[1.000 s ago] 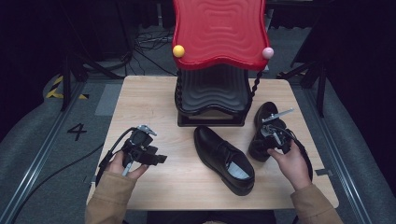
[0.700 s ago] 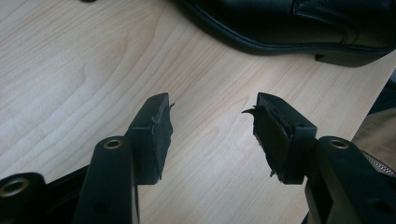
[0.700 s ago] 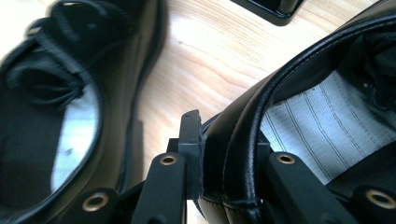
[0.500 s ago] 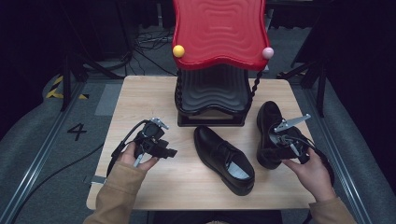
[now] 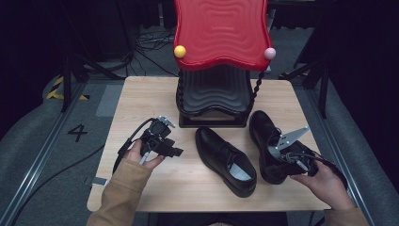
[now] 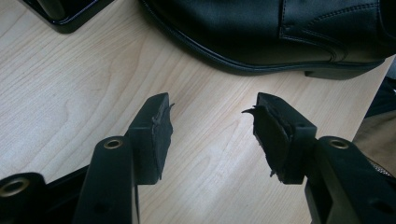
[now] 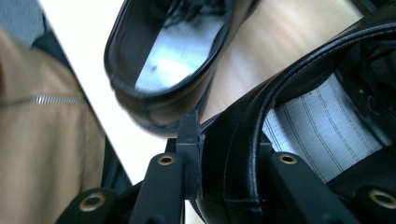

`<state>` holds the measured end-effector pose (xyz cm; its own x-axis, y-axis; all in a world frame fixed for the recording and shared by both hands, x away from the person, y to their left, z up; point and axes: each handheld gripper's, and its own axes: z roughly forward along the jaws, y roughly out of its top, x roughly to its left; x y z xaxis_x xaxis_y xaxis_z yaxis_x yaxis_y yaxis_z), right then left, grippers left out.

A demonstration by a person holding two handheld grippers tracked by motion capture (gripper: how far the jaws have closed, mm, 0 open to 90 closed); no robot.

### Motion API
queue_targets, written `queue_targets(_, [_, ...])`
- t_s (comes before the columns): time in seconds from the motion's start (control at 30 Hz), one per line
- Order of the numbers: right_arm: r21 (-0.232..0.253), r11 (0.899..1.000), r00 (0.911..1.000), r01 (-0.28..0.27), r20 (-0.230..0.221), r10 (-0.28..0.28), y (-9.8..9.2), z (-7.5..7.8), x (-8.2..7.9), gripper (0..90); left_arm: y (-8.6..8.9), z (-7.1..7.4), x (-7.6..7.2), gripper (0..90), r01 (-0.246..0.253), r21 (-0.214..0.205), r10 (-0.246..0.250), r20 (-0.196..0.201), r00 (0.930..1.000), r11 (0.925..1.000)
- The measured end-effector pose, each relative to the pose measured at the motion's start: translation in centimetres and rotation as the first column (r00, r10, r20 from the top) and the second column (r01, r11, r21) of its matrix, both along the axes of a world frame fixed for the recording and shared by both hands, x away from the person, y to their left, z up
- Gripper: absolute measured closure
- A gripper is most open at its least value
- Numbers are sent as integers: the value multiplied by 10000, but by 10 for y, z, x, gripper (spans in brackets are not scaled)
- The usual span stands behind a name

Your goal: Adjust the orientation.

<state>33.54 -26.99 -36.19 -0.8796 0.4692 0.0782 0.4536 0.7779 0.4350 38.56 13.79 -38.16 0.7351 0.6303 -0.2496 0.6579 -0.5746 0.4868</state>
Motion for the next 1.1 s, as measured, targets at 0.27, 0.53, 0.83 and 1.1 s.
queue_targets(0.27, [-612,9928,9945,-1032,-269,1017,2,-17,-3,737,-3,-1,2,469,94,-37,-94,-54,9999,9999])
queue_targets(0.53, [-1467,9818,9911,-1205,-738,1106,-14,-34,0,749,-6,-1,3,469,152,-20,-152,-82,9999,9999])
queue_targets(0.83, [-910,9948,9939,-463,-1044,367,-24,-22,0,595,-7,-1,3,469,169,26,-169,-113,9998,9999])
queue_targets(1.1, [575,9954,9970,-763,166,755,-3,8,-13,521,-4,0,0,468,62,51,-62,-28,10000,10000])
